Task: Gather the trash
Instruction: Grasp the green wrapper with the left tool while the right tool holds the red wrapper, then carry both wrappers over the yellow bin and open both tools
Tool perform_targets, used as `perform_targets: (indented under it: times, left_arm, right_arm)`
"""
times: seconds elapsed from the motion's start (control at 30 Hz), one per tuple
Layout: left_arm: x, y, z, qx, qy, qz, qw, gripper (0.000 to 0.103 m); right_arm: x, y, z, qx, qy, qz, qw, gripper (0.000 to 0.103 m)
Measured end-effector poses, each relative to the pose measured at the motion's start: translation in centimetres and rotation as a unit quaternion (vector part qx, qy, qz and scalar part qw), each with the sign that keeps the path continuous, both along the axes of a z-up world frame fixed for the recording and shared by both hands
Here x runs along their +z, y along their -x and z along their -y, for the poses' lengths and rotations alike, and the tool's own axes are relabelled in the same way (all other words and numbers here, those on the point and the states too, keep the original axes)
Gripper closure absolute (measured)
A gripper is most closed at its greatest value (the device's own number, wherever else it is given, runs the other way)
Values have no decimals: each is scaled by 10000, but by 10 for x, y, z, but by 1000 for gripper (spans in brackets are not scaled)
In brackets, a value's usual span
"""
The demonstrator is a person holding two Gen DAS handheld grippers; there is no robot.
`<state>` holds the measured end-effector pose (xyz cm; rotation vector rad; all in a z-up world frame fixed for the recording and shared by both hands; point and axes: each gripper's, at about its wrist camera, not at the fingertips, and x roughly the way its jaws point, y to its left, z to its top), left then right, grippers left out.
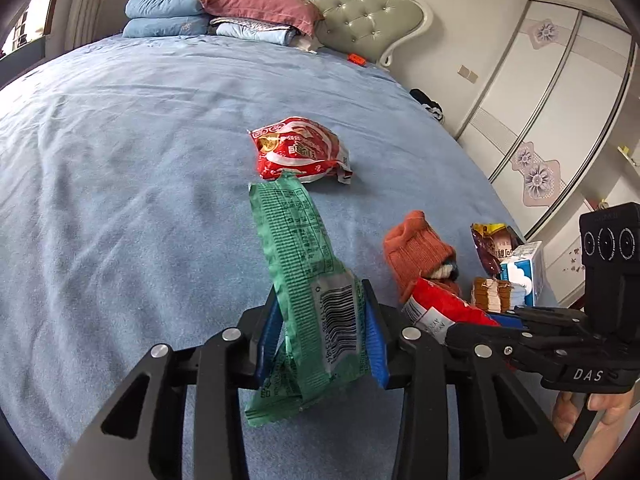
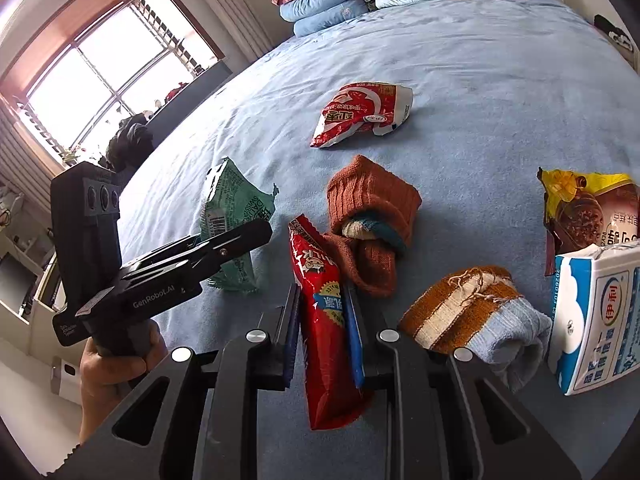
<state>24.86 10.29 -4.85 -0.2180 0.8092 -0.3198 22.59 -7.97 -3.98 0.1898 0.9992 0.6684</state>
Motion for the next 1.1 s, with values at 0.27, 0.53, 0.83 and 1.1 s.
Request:
perform_targets:
  times: [0.27, 0.53, 0.83, 1.1]
  left_arm:
    - [15, 45, 16, -246, 114, 158, 9995, 66]
    - [30, 97, 53, -621, 94, 174, 9979, 66]
    - [45, 142, 149, -1428, -34, 248, 9894, 66]
    - [38, 165, 267, -2336, -178, 180, 9720, 66]
  right_arm:
    - [15, 20, 13, -40, -58, 84, 9999, 83]
    - [42, 60, 51, -263, -120, 342, 9990, 83]
    - [52, 129, 133, -800, 16, 648, 9947, 83]
    - [43, 188, 249, -1609, 45, 796, 9837, 83]
